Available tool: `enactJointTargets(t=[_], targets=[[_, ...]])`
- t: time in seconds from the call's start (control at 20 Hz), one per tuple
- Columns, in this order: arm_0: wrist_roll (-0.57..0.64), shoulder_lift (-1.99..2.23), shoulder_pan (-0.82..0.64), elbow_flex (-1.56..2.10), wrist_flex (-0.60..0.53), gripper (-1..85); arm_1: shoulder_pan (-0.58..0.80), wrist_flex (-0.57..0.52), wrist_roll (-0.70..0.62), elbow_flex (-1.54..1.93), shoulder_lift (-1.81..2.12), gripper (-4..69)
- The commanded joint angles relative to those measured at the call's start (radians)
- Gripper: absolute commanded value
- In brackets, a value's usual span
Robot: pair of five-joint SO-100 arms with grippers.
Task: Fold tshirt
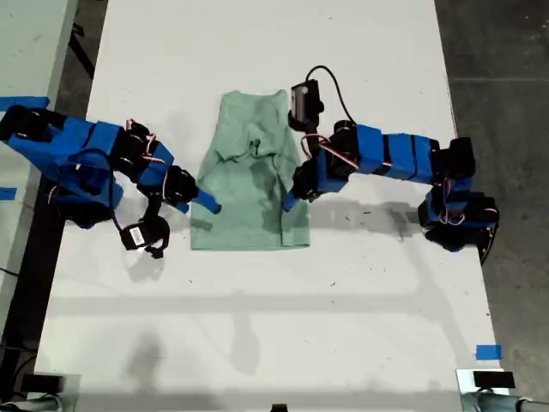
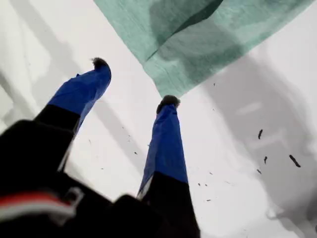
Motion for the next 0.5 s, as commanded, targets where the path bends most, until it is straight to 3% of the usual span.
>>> enactJointTargets(t=[0.0, 0.45], targets=[[-0.009, -0.072, 0.002, -0.026, 0.103, 29.1, 0.018, 0.006, -0.023, 0.005, 0.092, 23.1], [0.008, -0.16, -0.009, -0.049, 0.173, 29.5, 0.031, -0.003, -0.037, 0.025, 0.081, 22.8]])
